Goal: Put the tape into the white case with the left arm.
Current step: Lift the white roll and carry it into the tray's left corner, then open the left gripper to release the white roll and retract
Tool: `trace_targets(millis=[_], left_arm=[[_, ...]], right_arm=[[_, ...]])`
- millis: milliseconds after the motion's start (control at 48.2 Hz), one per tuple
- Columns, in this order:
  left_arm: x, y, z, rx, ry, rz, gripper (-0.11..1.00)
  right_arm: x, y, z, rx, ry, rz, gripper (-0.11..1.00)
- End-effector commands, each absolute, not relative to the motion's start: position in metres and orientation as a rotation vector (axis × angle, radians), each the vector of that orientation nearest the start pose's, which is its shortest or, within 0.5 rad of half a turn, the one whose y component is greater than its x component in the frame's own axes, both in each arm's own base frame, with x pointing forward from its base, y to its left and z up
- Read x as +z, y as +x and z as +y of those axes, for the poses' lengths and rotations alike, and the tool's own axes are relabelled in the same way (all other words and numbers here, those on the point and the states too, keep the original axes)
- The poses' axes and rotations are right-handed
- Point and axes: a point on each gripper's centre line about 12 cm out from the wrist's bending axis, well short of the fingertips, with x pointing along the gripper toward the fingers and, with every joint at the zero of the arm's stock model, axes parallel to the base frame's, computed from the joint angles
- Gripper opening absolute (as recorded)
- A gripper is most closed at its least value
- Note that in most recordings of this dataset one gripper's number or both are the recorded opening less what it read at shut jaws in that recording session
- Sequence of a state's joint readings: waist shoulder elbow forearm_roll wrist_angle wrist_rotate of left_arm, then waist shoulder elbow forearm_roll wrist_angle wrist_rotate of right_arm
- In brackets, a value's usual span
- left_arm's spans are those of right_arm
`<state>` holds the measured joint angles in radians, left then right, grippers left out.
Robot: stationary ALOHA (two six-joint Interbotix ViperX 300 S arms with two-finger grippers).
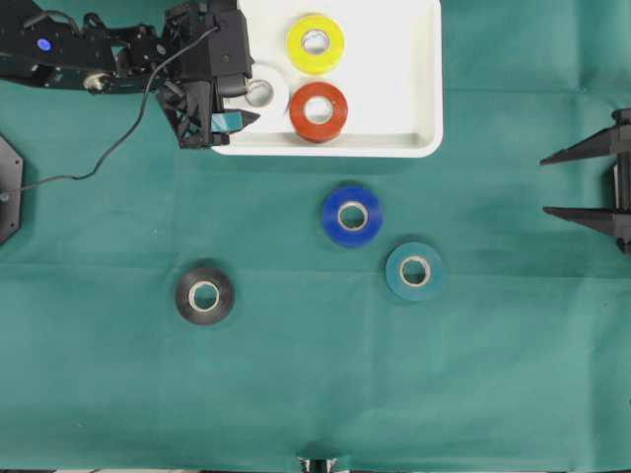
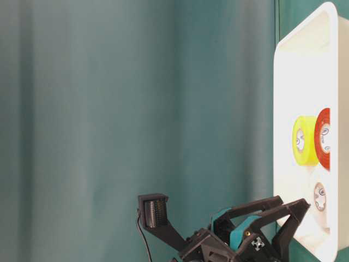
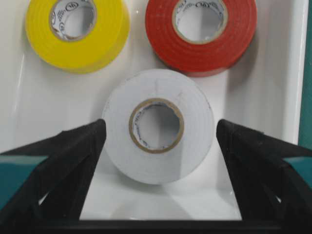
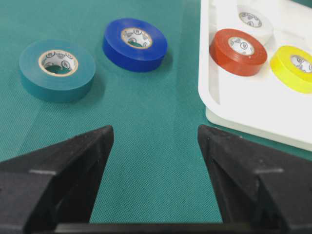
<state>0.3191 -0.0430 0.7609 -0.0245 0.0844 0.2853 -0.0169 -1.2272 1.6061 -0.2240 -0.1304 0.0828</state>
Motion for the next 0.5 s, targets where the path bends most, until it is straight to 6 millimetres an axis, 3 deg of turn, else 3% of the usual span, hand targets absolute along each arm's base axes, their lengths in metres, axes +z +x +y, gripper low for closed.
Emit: trace_targets(millis=[0, 228, 477], left_arm=[[0.156, 0.339, 0.112, 0.2, 0.123, 0.796, 0.98], [0.162, 0.34, 0.105, 0.184, 0.13, 0.782, 0.98], [0.179, 0.339, 0.076, 0.119, 0.163, 0.73, 0.98]], right_arm=[[0.147, 0.132, 0.001, 0.029, -0.134, 0.241, 0.97], [0.147, 0.132, 0.001, 0.029, -0.134, 0.241, 0.97], [0.147, 0.132, 0.001, 0.029, -0.134, 0.241, 0.97]])
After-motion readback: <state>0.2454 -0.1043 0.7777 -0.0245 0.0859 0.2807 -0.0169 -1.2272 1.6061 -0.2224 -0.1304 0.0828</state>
